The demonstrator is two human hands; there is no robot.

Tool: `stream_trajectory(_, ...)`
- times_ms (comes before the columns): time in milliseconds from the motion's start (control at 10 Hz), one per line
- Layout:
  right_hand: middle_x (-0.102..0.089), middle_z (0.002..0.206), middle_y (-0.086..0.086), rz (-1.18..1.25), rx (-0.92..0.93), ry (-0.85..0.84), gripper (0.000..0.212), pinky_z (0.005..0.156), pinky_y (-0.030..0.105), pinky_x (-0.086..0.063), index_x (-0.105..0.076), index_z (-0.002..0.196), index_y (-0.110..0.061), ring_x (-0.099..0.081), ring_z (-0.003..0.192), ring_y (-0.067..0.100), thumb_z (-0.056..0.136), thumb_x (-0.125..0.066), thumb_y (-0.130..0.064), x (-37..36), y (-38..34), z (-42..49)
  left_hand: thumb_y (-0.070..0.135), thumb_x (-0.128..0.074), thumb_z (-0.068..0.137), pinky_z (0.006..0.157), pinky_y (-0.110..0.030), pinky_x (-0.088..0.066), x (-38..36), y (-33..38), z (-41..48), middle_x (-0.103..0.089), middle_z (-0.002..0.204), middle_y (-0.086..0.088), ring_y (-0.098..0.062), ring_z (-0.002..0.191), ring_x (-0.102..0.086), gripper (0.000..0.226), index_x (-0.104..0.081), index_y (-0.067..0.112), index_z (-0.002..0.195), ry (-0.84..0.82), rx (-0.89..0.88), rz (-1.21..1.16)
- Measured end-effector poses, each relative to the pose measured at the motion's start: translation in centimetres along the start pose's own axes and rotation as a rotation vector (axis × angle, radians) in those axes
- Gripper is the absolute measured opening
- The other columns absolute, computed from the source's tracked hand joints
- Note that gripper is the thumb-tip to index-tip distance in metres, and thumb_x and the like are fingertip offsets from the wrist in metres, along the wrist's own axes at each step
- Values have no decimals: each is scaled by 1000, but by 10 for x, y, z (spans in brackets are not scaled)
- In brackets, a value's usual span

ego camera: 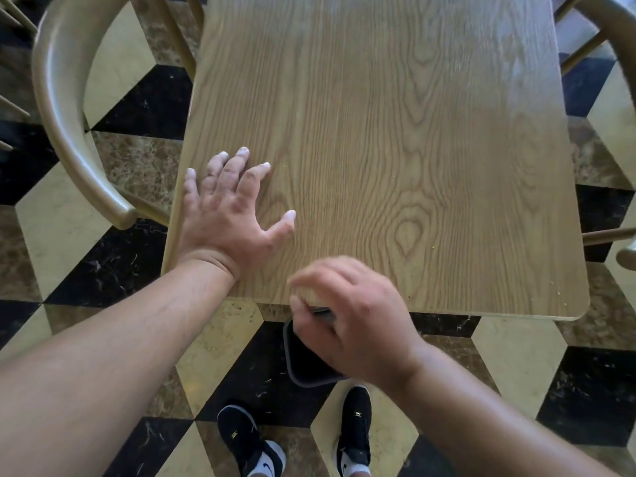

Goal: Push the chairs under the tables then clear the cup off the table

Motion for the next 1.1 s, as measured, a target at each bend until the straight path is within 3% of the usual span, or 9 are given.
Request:
stream_trajectory(100,-66,139,7,-111,-72,69,45,117,41,-39,-64,137,-9,-55,134,25,98,-69,-30,18,23,34,79,-46,84,127,-58,3,1,0,0,-25,170,-1,-22,159,-9,83,-40,31,152,-19,7,10)
stream_trajectory(200,-45,162,4,-233,-297,64,67,127,50,-24,-45,156,-21,-29,156,28,98,-60,-50,27,61,57,79,-46,84,127,-57,4,1,0,1,-24,171,-1,-21,159,-8,83,-40,32,152,-25,8,-3)
stream_trajectory(300,-37,167,4,-309,-409,32,70,129,56,-15,-38,160,-25,-17,160,29,99,-56,-55,29,92,62,78,-46,85,127,-58,1,1,0,0,-27,170,-1,-22,159,-11,82,-41,31,151,-11,5,11)
stream_trajectory(400,-32,170,9,-412,-411,-30,66,131,53,-6,-42,159,-22,-13,162,31,102,-52,-55,22,104,55,78,-47,84,127,-59,0,1,1,0,-29,169,-2,-23,158,-13,81,-42,31,150,-11,4,15)
stream_trajectory(600,-36,168,12,-461,-393,1,61,129,57,-11,-52,152,-19,-19,160,34,100,-56,-51,16,107,55,76,-47,84,127,-59,-1,2,2,1,-30,168,-3,-26,158,-16,81,-44,29,149,-28,9,17)
stream_trajectory(800,-34,169,11,-485,-411,-52,64,130,57,-8,-49,152,-22,-18,160,35,98,-48,-55,16,104,59,75,-48,83,126,-60,-1,2,1,2,-31,167,-5,-27,157,-17,81,-43,28,149,-29,-1,52)
stream_trajectory(1000,-14,176,7,-503,-561,-332,73,130,53,1,-26,164,-28,-2,162,33,102,-42,-64,39,77,82,79,-29,90,125,-64,-5,11,8,1,-21,170,-9,-30,158,-10,85,-31,27,157,-185,6,220)
stream_trajectory(1100,-13,176,6,-449,-635,-321,80,130,54,0,-17,167,-29,0,163,32,101,-41,-68,56,42,85,83,-17,92,126,-58,-15,34,18,7,-8,174,-8,-31,159,-7,92,-16,26,164,-365,24,297)
Point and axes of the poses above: each hand's wrist, its own z-axis towards the middle knuckle, its own x-axis out of the back of the hand, y = z × x, the point moved 1 cm from there along z, towards the middle knuckle
